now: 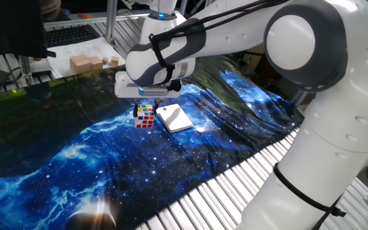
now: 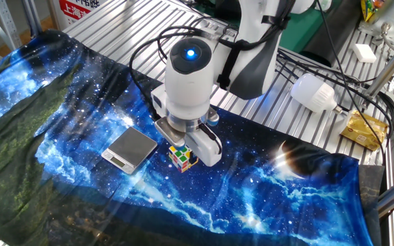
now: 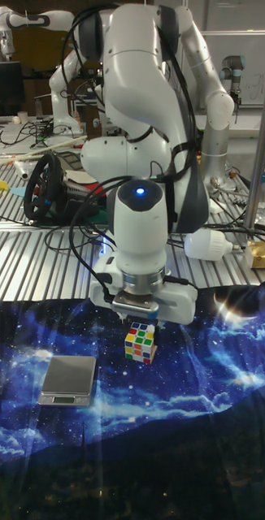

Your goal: Remove the object from the scale

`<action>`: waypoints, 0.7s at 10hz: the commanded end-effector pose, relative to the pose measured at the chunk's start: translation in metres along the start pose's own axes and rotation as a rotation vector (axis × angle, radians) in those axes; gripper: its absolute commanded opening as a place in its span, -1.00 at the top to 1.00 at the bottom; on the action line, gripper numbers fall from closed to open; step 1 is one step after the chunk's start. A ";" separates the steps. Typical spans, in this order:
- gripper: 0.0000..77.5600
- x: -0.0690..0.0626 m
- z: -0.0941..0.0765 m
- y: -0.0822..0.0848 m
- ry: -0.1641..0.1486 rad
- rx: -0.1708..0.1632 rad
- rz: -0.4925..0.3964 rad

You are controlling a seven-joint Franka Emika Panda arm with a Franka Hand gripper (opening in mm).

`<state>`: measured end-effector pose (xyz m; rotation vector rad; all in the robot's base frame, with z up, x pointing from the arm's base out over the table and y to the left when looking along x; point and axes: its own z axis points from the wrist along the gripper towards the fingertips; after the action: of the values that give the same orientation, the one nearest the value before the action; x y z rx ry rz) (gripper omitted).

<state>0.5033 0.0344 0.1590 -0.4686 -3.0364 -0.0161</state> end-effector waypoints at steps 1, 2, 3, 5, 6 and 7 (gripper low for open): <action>0.97 -0.003 0.029 0.009 -0.021 -0.013 -0.137; 0.97 -0.003 0.030 0.009 -0.021 -0.013 -0.140; 0.97 -0.002 0.031 0.009 -0.021 -0.011 -0.142; 0.97 -0.002 0.035 0.010 -0.022 -0.011 -0.149; 0.97 -0.003 0.039 0.010 -0.026 -0.012 -0.151; 0.97 -0.003 0.040 0.011 -0.027 -0.012 -0.152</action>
<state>0.5051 0.0429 0.1214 -0.2539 -3.0827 -0.0324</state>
